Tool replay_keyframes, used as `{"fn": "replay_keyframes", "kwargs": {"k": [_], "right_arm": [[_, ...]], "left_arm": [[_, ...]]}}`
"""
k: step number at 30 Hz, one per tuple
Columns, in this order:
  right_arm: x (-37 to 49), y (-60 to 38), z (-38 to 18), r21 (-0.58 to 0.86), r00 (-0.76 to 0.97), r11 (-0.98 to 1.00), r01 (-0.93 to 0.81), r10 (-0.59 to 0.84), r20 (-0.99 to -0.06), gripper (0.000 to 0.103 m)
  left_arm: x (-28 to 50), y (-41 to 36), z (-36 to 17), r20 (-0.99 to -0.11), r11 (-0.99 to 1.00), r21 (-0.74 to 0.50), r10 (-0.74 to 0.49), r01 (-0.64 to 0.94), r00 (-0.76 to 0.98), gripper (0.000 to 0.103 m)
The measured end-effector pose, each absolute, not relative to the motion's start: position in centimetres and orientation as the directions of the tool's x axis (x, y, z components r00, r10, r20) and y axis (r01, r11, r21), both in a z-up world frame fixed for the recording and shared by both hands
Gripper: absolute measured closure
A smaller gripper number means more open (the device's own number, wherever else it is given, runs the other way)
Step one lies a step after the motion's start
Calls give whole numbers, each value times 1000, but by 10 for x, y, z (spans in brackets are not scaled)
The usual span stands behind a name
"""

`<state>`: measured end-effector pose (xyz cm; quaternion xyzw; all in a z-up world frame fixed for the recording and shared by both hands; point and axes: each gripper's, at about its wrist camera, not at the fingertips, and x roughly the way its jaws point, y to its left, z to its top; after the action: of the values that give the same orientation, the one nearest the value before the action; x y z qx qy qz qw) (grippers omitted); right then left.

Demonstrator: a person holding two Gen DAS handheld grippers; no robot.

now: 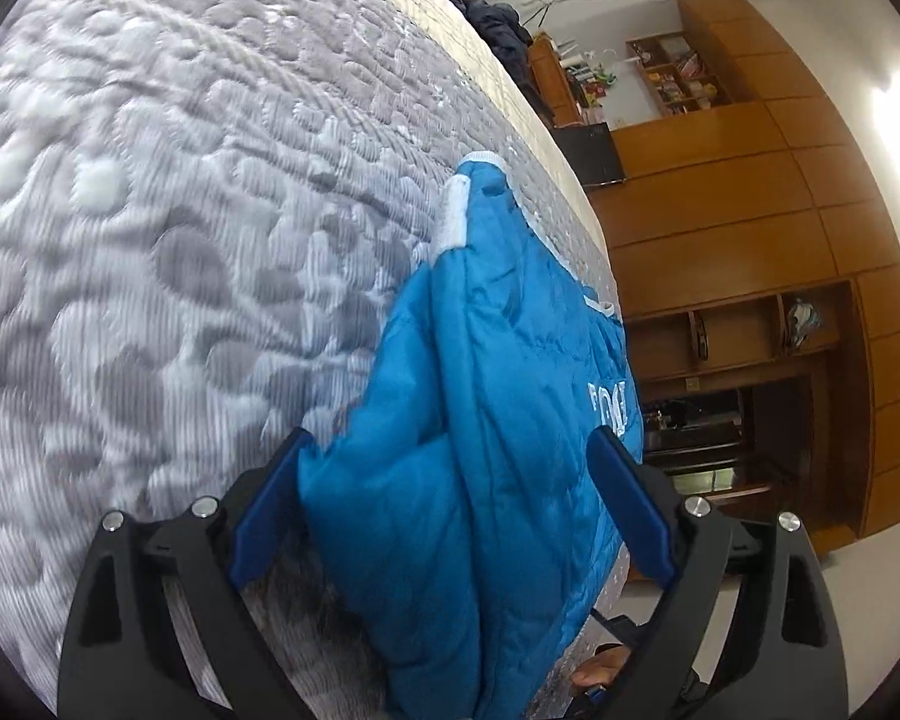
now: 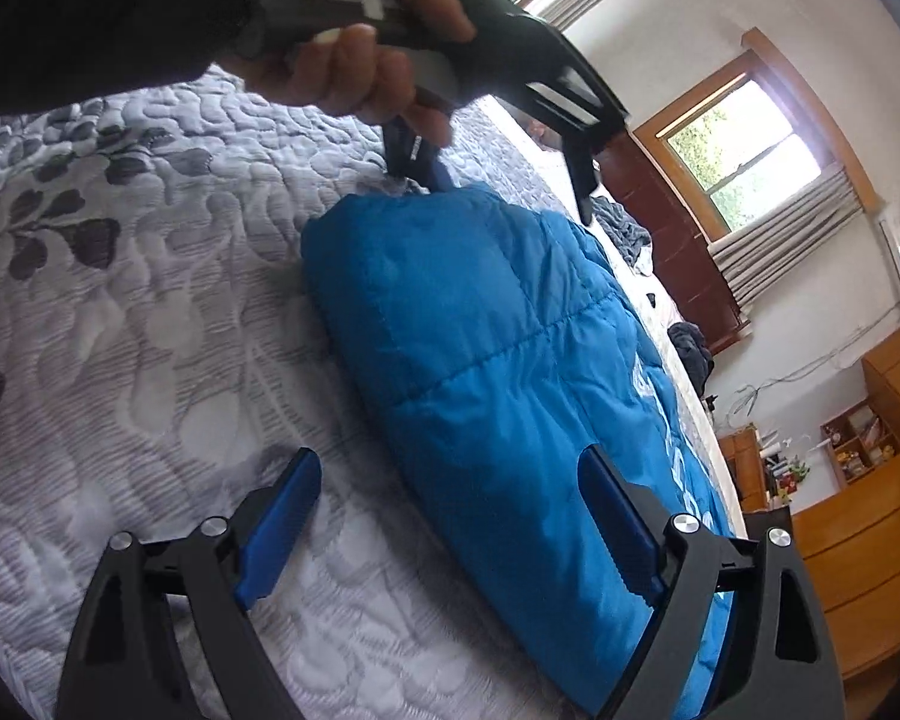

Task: Fold large clothes

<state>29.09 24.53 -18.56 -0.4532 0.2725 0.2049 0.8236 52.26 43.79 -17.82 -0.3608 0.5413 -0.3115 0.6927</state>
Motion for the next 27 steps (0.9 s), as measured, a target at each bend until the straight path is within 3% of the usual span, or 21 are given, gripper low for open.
{"fn": "replay_keyframes", "kwargs": {"k": [12, 17, 23, 27], "right_arm": [[306, 276, -192, -702, 819, 462, -542, 100, -565, 17], [308, 295, -194, -739, 841, 428, -520, 106, -531, 22], [300, 314, -201, -768, 855, 393, -506, 109, -508, 39], [299, 314, -197, -742, 847, 430, -514, 114, -520, 57]], "left_arm": [[571, 408, -189, -523, 538, -840, -837, 67, 159, 28], [581, 409, -196, -532, 541, -840, -835, 34, 142, 49], [587, 404, -196, -536, 543, -839, -833, 19, 134, 65], [585, 400, -188, -553, 559, -829, -822, 11, 135, 70]]}}
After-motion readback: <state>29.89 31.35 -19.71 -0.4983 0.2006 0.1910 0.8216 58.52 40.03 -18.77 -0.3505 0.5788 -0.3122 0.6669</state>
